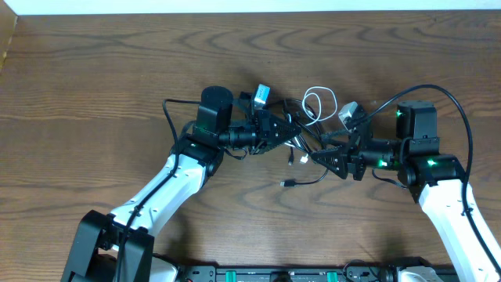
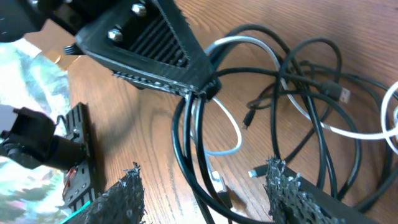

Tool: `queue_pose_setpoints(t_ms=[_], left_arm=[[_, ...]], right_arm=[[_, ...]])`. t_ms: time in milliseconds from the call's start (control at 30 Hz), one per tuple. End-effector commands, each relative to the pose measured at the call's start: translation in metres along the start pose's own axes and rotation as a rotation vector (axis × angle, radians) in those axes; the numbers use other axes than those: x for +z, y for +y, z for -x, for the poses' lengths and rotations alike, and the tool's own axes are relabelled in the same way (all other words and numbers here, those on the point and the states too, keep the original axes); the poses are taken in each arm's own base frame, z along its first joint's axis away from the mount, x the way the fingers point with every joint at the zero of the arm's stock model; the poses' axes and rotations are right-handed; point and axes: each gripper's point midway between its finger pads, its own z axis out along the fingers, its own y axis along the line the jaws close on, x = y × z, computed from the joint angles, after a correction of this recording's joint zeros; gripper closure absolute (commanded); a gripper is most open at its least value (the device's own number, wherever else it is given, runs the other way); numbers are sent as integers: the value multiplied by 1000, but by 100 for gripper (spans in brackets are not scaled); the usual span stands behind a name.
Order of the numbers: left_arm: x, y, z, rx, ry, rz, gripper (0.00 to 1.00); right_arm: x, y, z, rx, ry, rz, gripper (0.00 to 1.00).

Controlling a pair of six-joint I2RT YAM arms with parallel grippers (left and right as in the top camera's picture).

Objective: Untangle cables

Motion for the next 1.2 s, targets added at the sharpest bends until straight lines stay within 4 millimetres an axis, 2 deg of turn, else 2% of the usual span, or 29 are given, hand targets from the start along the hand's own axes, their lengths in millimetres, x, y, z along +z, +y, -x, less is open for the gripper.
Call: queue_pose_setpoints(t_ms=[0, 167, 533, 633, 733, 800, 900, 1033, 1167], left_arm=[[-2, -6, -5, -16, 31, -24, 92], [-2, -12, -3, -23, 25, -42, 92], [-2, -17, -1, -29, 19, -57, 92], [-3, -23, 1, -21, 12, -78, 92], [-5, -40, 6, 14, -5, -130, 92], [-6, -52, 8, 48, -17, -169, 92], [-12, -67, 13, 87, -40, -219, 92], [-22, -66, 25, 33, -69, -223, 92], [-33, -66, 36, -13, -102, -232, 92]], right_arm=[[1, 10, 4, -40, -18, 59, 41], [4, 12, 2, -41, -12, 68, 44], [11, 9, -1, -31, 3, 82, 59], [12, 9, -6, -6, 19, 87, 72], [13, 11, -14, 35, 47, 97, 93], [16, 13, -19, 56, 66, 109, 99], [21, 19, -27, 70, 95, 131, 99], [27, 18, -38, 83, 131, 126, 99], [31, 6, -53, 126, 184, 55, 99]])
